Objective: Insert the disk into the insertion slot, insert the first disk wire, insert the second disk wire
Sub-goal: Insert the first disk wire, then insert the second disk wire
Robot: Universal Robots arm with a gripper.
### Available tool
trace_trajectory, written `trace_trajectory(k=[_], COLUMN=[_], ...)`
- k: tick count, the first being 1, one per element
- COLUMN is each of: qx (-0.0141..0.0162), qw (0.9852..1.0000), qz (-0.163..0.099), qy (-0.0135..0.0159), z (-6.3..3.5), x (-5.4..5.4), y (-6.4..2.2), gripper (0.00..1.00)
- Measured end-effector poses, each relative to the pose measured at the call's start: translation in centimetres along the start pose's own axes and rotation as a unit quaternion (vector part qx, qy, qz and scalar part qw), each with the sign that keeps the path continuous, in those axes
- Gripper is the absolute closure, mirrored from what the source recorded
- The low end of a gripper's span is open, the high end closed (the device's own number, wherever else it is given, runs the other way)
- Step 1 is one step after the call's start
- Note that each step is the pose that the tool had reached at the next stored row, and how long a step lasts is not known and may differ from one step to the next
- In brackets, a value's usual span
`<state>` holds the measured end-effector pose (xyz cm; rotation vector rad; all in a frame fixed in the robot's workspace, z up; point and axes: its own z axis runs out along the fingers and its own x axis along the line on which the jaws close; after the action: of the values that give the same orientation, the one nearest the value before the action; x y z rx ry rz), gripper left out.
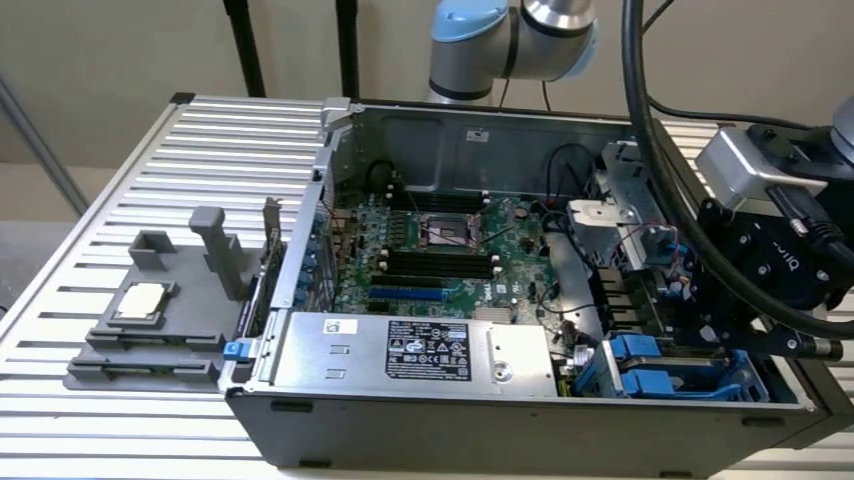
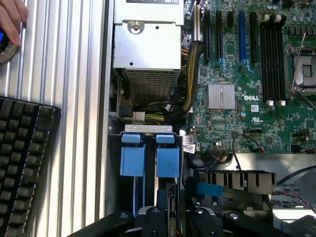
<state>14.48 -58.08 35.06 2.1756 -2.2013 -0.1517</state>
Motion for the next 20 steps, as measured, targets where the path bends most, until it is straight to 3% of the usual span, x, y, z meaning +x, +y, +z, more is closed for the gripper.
trace_trajectory(k=[20], qx=[-0.0001], qw=[1.0000], qz=[-0.001], qy=[0.0001], z=[0.00], x=[0.00], y=[0.00], gripper=[0.75])
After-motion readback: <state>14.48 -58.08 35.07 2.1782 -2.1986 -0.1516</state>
